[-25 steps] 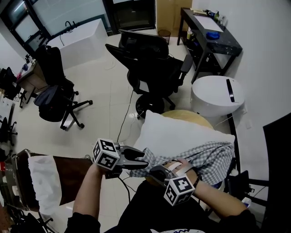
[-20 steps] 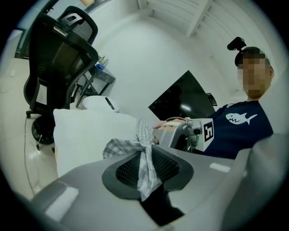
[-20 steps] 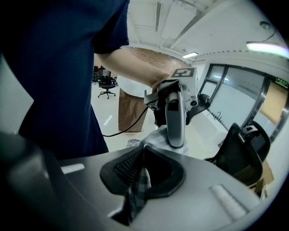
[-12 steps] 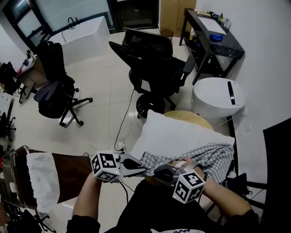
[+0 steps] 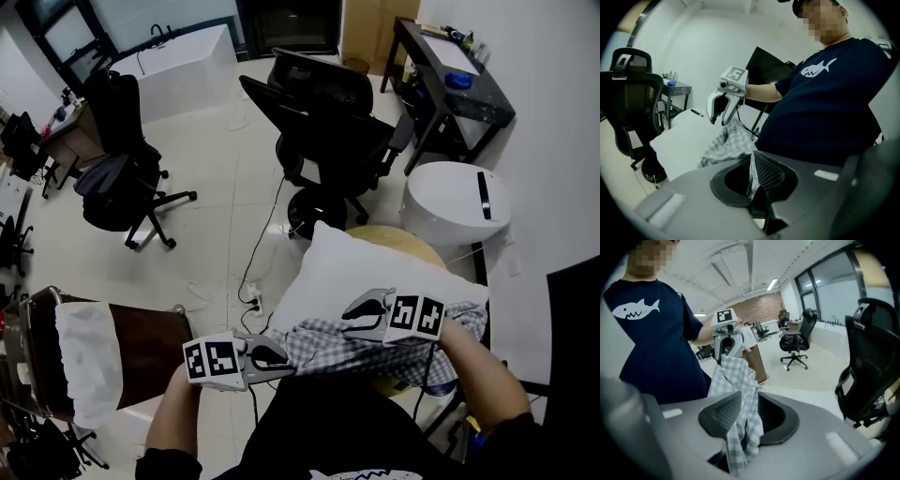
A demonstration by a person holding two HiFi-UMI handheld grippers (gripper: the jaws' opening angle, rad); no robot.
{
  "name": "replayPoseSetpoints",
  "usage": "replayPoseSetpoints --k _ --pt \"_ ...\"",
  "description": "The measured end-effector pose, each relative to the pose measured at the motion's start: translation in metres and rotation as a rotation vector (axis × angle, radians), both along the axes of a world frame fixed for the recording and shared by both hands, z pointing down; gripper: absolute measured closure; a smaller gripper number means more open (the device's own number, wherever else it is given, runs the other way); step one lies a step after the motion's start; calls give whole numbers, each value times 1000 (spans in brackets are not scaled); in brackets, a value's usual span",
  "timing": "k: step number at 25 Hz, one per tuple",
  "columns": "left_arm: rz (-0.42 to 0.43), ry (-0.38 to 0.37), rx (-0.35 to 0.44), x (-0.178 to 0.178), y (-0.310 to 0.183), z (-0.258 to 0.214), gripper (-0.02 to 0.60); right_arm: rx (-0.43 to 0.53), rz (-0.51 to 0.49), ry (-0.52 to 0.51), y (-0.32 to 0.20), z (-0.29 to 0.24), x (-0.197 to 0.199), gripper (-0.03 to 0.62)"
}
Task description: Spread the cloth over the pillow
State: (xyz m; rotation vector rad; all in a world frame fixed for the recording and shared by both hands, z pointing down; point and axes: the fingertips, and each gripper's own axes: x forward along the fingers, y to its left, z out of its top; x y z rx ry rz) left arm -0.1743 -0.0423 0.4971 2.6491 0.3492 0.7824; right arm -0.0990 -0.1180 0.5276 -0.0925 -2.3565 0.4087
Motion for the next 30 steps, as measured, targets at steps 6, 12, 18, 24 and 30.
replayPoseSetpoints --k 6,12,18,24,30 --pt "-8 -9 22 -2 8 7 580 -163 -117 58 35 33 -24 453" --pt "22 -6 34 -2 16 4 580 -237 -112 137 39 60 -31 434" --pt "28 -16 33 0 15 9 580 -144 -151 66 42 52 -41 461" --pt "51 4 53 0 15 3 580 -244 -130 26 47 49 -50 448" --pt "62 0 65 3 15 1 580 -255 -152 38 53 55 -52 478"
